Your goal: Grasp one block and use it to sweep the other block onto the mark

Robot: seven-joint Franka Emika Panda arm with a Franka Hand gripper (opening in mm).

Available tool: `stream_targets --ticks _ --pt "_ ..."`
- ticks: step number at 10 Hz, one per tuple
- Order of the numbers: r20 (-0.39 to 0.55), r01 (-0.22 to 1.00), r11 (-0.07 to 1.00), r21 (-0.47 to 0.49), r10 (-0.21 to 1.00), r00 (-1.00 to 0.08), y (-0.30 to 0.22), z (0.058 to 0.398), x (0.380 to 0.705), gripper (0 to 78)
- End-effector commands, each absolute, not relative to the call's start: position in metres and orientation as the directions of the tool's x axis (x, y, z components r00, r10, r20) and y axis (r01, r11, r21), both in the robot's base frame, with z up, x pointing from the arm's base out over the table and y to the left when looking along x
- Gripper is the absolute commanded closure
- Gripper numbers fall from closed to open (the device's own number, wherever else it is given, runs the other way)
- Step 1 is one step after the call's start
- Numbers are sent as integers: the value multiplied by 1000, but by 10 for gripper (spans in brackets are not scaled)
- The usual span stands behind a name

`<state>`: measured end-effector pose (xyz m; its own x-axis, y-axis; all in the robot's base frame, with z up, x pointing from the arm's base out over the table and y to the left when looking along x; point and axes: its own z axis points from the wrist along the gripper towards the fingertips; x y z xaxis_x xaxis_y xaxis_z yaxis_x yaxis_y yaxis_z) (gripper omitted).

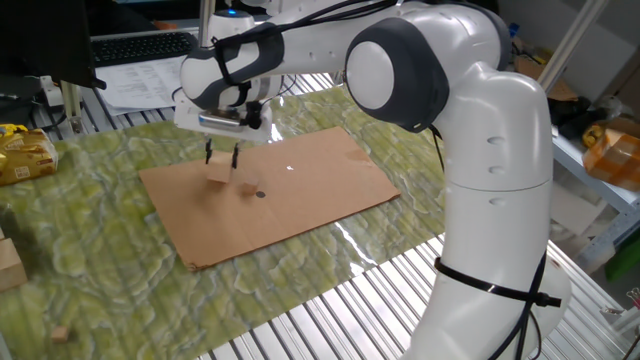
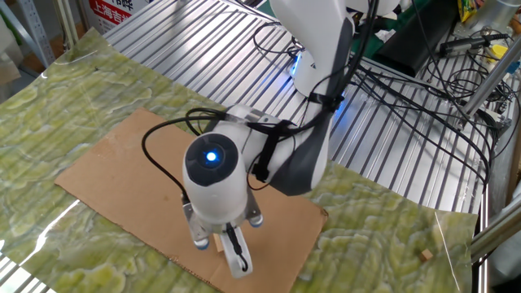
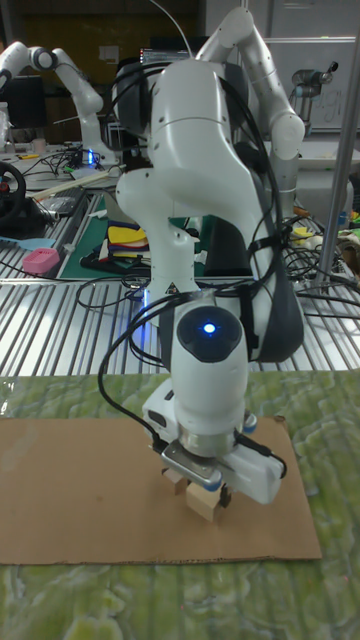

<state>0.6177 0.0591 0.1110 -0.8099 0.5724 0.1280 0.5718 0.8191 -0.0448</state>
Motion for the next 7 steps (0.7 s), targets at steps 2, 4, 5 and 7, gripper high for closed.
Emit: stream_targets --ticks 2,4,5,7 --pt "117 530 847 -36 531 -839 32 107 622 763" --pt "117 536 843 -41 536 -836 30 107 622 763" --pt "118 541 840 -44 542 -832 30 108 622 763" --pt "127 534 844 -57 536 -834 26 108 621 763"
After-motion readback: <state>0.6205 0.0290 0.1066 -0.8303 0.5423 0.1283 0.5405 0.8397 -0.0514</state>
